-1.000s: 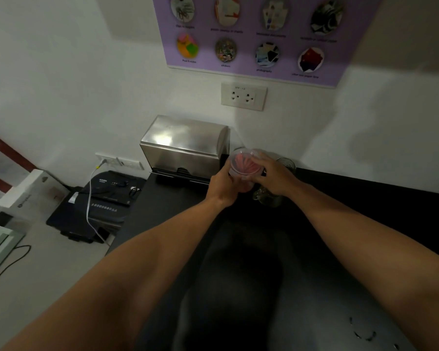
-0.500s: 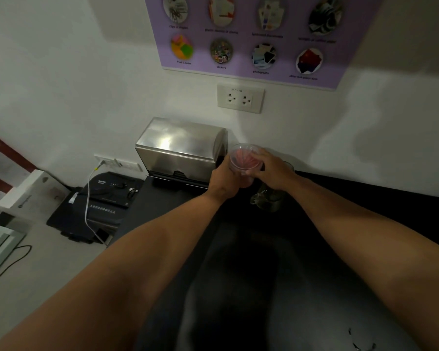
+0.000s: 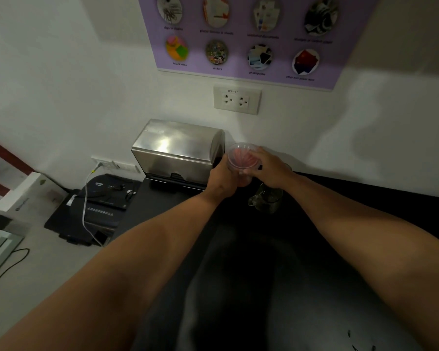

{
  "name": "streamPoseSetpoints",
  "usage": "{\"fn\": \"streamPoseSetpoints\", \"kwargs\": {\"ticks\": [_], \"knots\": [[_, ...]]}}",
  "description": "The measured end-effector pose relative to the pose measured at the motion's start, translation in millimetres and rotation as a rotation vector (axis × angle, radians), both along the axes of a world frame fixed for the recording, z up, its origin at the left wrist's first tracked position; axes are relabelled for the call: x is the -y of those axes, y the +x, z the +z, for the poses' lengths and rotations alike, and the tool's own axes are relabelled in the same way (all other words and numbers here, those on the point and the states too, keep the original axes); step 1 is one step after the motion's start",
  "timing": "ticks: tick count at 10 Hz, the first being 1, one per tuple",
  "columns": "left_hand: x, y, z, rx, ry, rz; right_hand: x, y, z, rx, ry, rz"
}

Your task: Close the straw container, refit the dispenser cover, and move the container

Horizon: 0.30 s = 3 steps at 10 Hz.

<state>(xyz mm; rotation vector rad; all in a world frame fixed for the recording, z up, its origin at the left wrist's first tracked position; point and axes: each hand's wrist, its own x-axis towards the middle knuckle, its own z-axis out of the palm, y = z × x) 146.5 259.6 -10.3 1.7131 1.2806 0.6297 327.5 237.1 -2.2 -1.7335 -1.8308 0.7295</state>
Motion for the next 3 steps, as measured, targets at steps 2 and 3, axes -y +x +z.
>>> {"fn": "streamPoseSetpoints", "kwargs": {"ticks": [2,3], "knots": [[11,-7,11,-0.028,0.079,-0.057,7,-2,13,0.008,-0.039,-0.051],[14,-19,19,-0.101,0.096,-0.064,11,-4,25,0.084,-0.037,-0.06]]}}
